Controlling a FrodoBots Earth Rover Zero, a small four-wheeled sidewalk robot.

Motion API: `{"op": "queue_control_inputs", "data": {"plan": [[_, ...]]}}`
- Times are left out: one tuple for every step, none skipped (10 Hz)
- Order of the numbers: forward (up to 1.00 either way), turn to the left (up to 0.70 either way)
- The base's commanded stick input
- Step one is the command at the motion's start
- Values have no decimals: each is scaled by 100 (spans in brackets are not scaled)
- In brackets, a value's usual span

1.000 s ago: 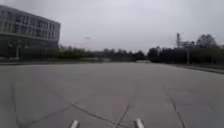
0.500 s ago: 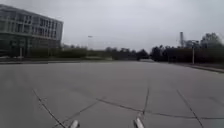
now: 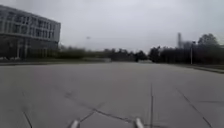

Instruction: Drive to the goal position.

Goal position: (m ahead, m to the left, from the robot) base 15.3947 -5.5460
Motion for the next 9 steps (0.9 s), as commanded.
{"op": "queue_control_inputs", "data": {"plan": [[100,-40],[100,-40],[100,-40],[100,-40],[100,-18],[100,0],[100,-10],[100,-32],[100,-36]]}}
